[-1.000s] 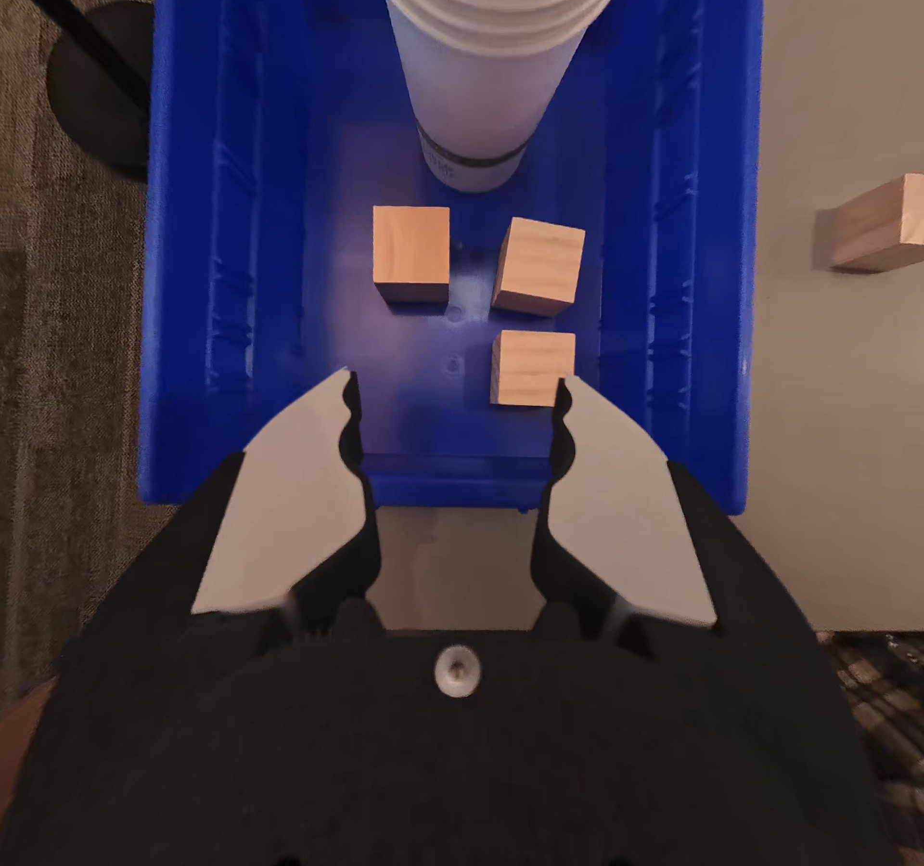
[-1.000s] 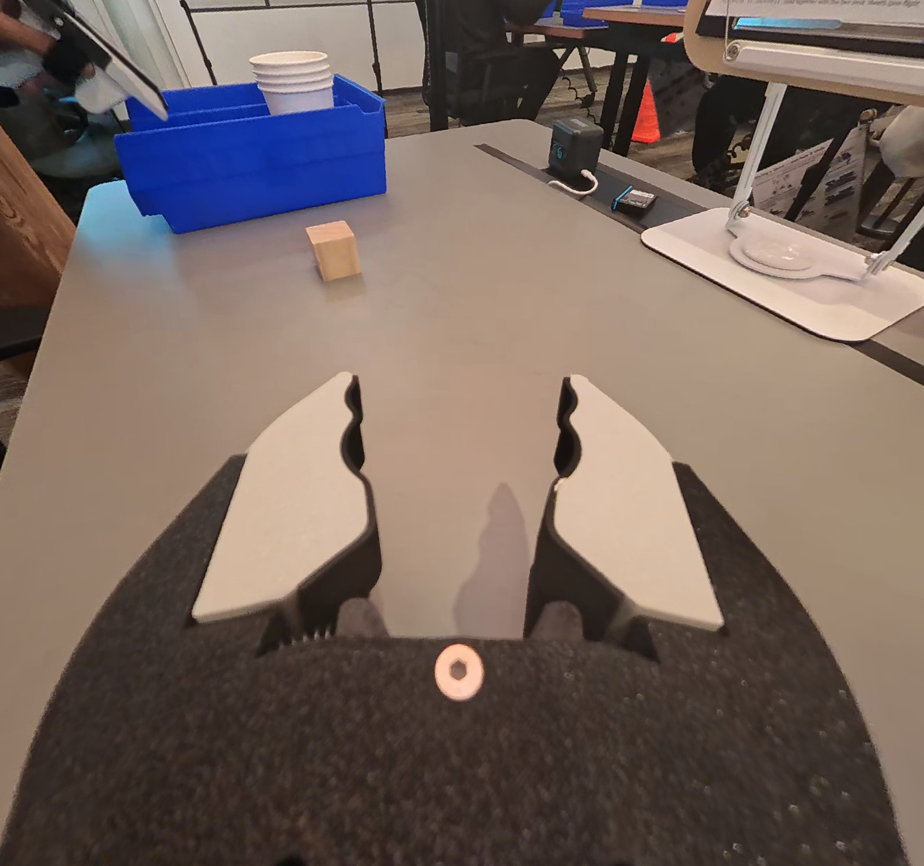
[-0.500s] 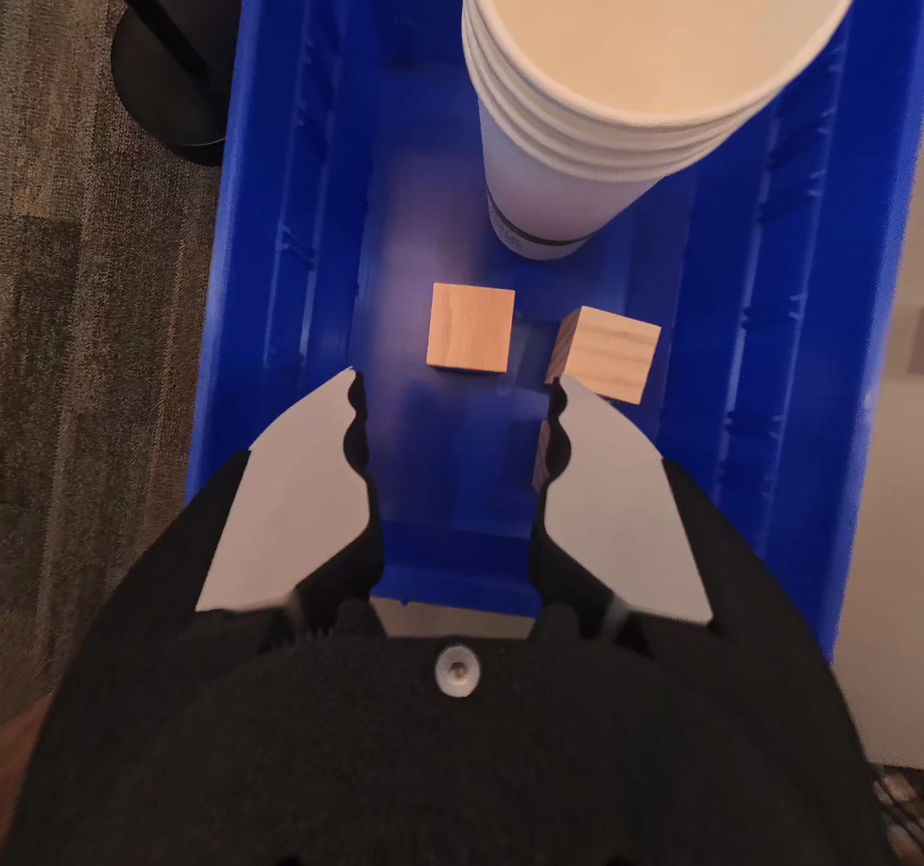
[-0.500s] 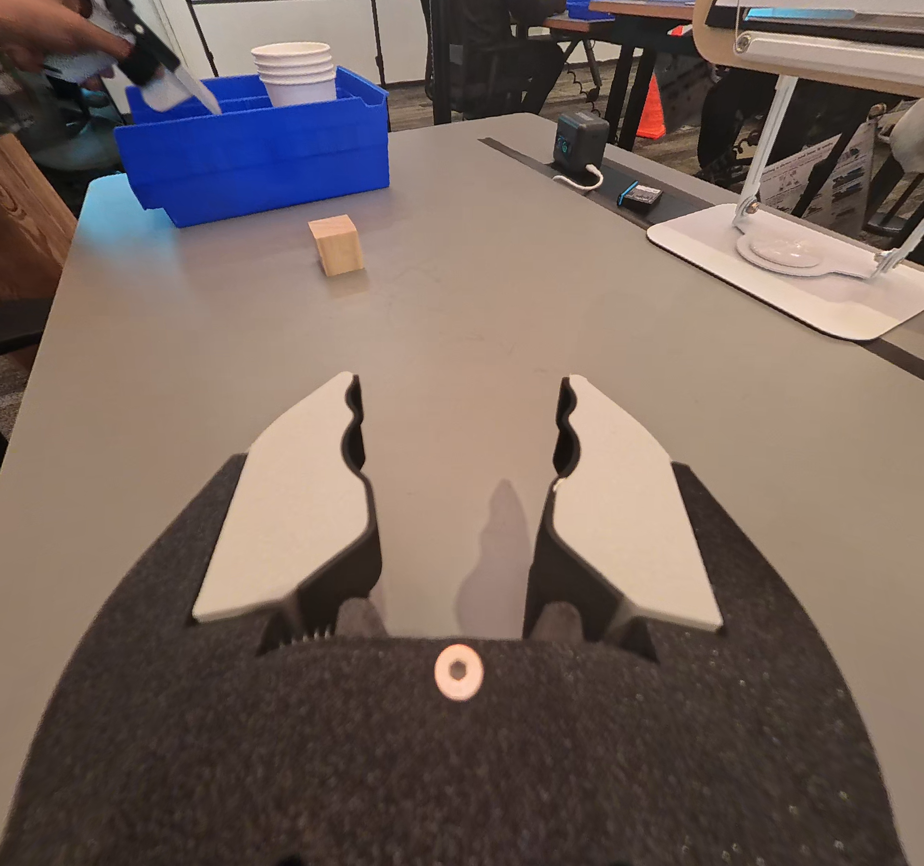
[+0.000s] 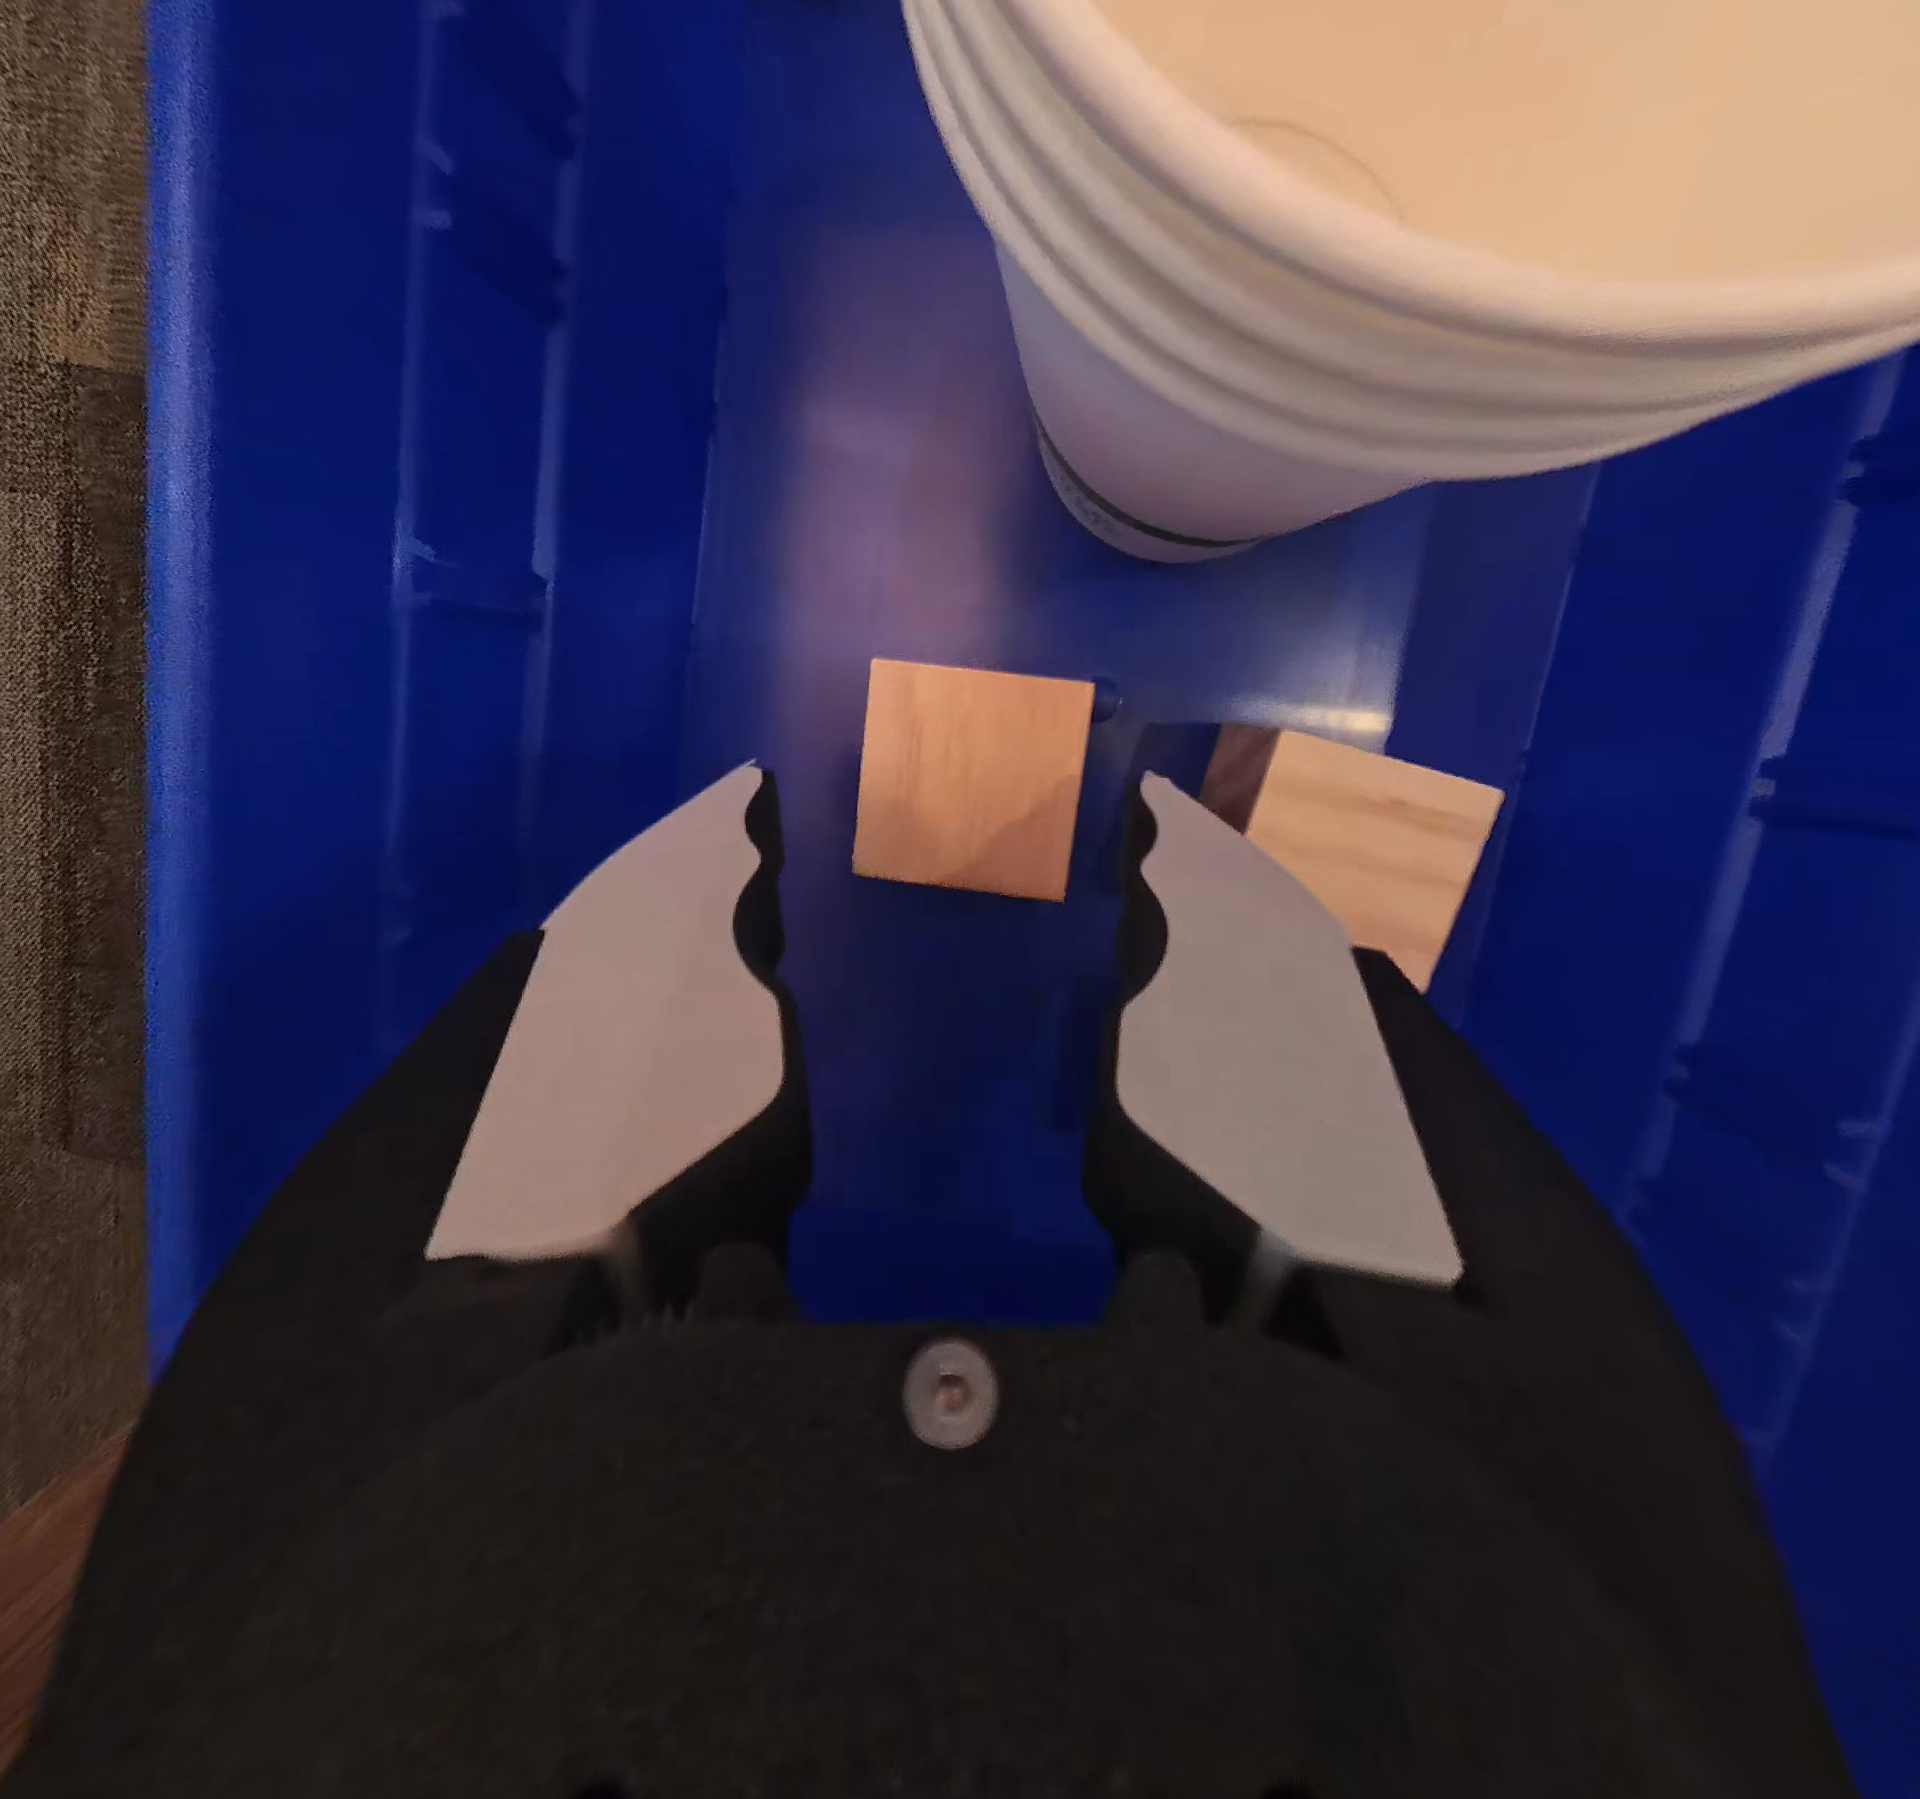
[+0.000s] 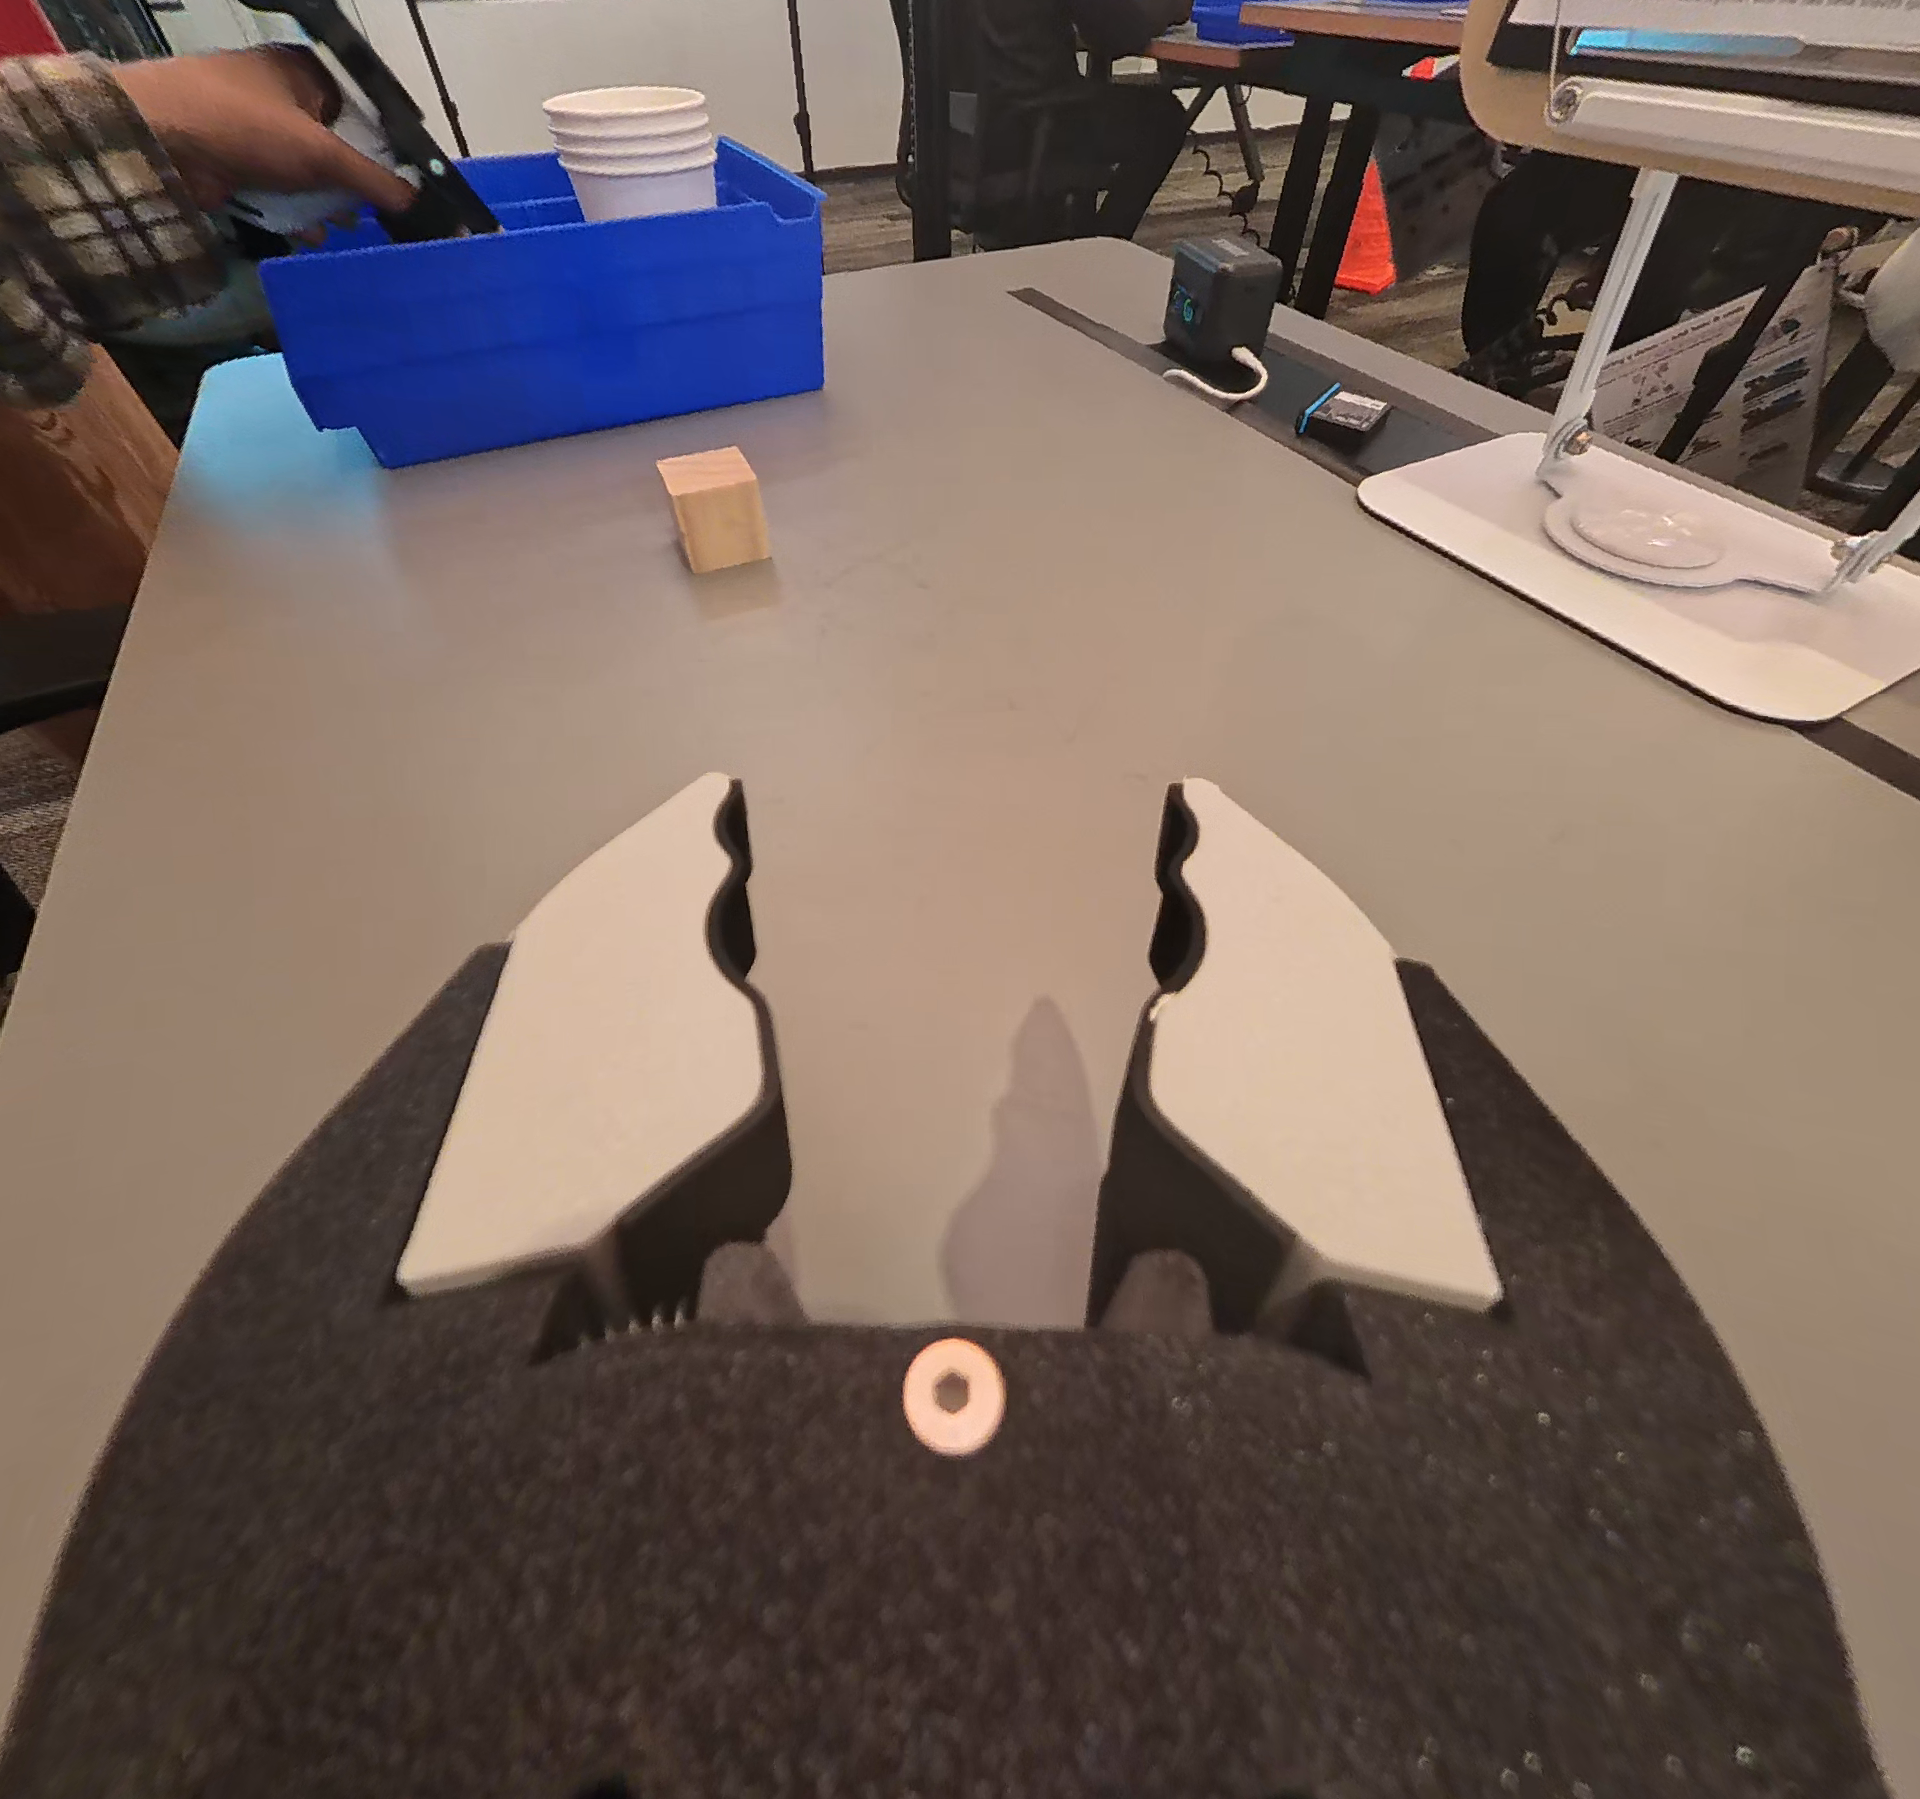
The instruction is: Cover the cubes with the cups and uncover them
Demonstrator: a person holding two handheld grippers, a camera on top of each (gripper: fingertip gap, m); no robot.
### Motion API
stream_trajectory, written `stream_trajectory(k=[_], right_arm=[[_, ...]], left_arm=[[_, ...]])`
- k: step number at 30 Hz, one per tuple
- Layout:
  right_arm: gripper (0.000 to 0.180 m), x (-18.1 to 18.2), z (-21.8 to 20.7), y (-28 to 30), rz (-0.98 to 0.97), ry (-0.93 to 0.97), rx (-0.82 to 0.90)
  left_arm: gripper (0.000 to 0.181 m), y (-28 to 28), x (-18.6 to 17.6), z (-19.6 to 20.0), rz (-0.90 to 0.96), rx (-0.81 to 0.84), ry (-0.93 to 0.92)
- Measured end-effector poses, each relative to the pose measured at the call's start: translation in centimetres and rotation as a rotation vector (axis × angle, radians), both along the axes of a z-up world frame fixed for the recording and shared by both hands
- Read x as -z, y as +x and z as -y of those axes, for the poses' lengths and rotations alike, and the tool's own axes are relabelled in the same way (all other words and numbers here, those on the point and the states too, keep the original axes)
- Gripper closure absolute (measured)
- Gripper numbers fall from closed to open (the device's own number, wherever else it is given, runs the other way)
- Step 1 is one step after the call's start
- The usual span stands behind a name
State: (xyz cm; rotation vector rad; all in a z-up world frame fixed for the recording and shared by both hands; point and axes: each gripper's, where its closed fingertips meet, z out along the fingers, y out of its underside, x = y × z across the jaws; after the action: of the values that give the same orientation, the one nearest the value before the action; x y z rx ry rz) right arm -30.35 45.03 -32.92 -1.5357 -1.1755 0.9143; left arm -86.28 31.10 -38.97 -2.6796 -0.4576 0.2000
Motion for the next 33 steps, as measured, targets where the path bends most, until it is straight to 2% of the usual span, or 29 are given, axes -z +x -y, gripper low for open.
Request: stream_trajectory(k=[4,6,10,13,18,22,25,28,33], right_arm=[[0.105,-0.1,0.0,0.0,-0.003,-0.001,0.000],[0.105,-0.1,0.0,0.0,-0.003,0.000,0.001],[0.105,-0.1,-0.2,0.2,-0.007,-0.001,0.006],[0.105,-0.1,-0.3,0.2,-0.013,-0.009,0.008],[0.106,-0.1,-0.1,0.1,-0.005,-0.004,0.004],[0.106,0.1,-0.2,0.1,0.001,-0.006,0.005],[0.107,0.2,-0.4,0.2,-0.008,-0.013,0.007],[0.108,0.4,-0.6,0.3,-0.021,-0.035,0.006],[0.109,0.8,-1.0,0.5,-0.014,-0.050,0.016]], left_arm=[[0.122,-0.3,1.1,0.1,0.006,0.002,-0.040],[0.136,0.2,1.7,0.1,0.040,0.038,-0.058],[0.136,-0.1,0.9,0.0,0.023,0.089,-0.042],[0.136,-0.3,-2.1,0.3,-0.037,0.149,0.014],[0.136,1.3,-9.8,0.7,-0.159,0.282,0.100],[0.137,7.9,-15.3,-1.8,-0.201,0.540,0.175],[0.137,15.7,-16.3,-4.6,-0.201,0.815,0.163],[0.137,22.8,-14.6,-7.6,-0.221,1.068,0.090],[0.137,32.4,-9.2,-11.3,-0.123,1.379,0.018]])
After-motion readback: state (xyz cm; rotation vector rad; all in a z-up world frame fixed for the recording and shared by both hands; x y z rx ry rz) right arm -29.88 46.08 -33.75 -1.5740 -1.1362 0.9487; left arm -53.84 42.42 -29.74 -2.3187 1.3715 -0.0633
